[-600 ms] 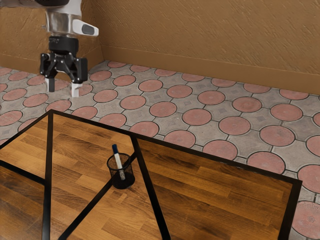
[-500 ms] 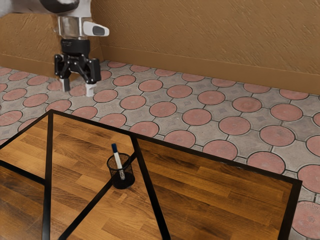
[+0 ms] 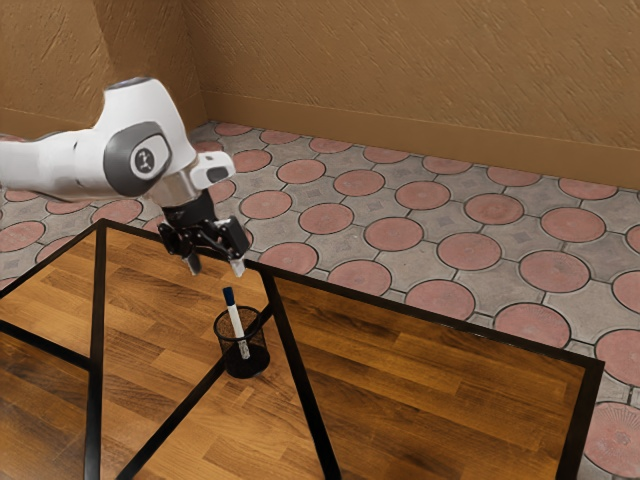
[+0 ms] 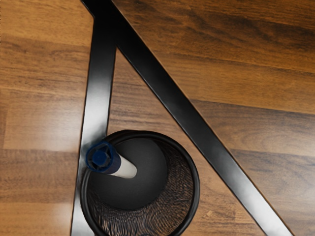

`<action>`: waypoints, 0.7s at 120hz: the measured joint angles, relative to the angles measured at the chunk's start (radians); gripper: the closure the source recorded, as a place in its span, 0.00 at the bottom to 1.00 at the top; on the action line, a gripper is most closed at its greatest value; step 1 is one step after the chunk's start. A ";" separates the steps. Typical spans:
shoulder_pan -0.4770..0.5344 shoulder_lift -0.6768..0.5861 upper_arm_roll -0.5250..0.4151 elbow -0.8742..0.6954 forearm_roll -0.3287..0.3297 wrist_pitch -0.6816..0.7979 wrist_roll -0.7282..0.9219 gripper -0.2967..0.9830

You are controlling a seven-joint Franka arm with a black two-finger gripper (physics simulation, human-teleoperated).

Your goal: Take the marker out of the pen holder and place it to the left of the pen holder.

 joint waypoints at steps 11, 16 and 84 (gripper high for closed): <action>0.006 0.027 0.000 -0.023 -0.003 0.043 0.000 0.25; 0.009 0.046 0.000 -0.026 -0.004 0.058 0.000 0.25; -0.025 0.174 -0.002 0.014 -0.072 0.119 0.009 0.47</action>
